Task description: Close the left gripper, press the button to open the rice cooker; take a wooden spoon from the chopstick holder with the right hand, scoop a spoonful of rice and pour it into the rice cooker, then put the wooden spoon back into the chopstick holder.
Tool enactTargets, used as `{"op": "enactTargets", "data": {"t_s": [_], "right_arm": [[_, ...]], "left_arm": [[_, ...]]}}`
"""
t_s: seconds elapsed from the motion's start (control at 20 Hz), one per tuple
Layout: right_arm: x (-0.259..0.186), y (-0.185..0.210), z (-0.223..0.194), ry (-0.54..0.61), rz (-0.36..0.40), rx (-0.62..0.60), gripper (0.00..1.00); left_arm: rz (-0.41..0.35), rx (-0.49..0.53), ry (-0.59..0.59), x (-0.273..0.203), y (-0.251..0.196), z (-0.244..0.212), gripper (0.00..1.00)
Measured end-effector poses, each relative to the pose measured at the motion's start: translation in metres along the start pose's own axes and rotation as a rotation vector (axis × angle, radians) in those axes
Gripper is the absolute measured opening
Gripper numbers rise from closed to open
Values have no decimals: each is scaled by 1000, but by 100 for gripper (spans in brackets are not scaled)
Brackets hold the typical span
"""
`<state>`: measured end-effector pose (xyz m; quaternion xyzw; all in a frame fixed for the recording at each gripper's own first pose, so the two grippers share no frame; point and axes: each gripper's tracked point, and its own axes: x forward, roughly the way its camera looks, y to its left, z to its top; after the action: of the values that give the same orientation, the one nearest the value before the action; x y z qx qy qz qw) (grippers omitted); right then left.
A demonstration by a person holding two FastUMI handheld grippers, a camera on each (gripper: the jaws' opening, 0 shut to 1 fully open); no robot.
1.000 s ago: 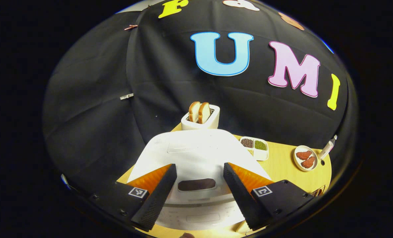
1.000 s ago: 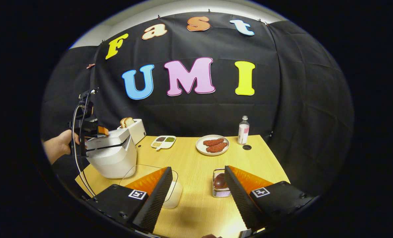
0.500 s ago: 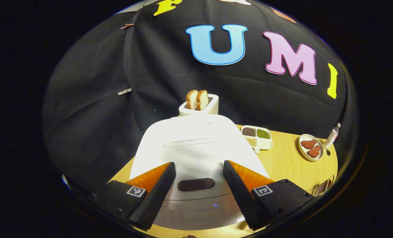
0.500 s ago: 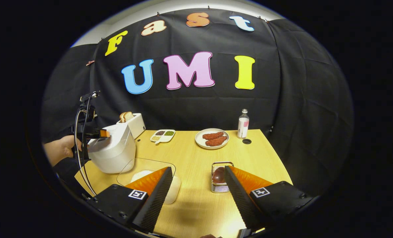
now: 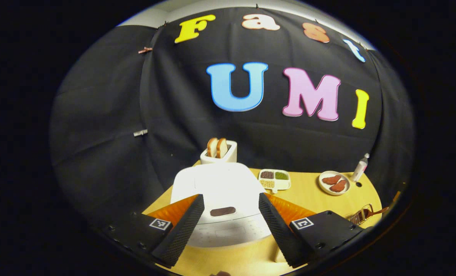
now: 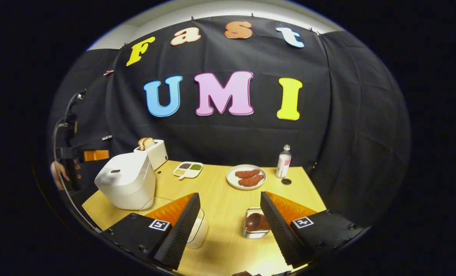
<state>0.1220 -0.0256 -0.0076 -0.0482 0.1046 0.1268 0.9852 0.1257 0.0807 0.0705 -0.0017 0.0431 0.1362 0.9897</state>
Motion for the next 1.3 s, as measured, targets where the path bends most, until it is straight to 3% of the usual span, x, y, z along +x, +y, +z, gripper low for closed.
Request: {"op": "enactTargets", "data": {"t_s": [0.25, 0.45, 0.65, 0.8, 1.1, 1.3], "right_arm": [[-31, 14, 46, -64, -42, -41, 99], [-73, 31, 61, -101, -101, -64, 100], [-96, 48, 61, -107, -151, -6, 99], [-101, 60, 59, -96, -137, 44, 100], [-108, 55, 53, -82, -97, 73, 99], [-114, 31, 58, -89, -88, 79, 99]], "left_arm": [[-64, -76, -88, -105, 3, 31, 98], [-91, -99, -121, -152, 22, 43, 98], [-132, -36, -122, -173, 28, 32, 95], [-159, -9, -132, -180, 28, 30, 95], [-149, -75, -136, -192, 18, 27, 95], [-113, -110, -139, -203, 9, 26, 95]]}}
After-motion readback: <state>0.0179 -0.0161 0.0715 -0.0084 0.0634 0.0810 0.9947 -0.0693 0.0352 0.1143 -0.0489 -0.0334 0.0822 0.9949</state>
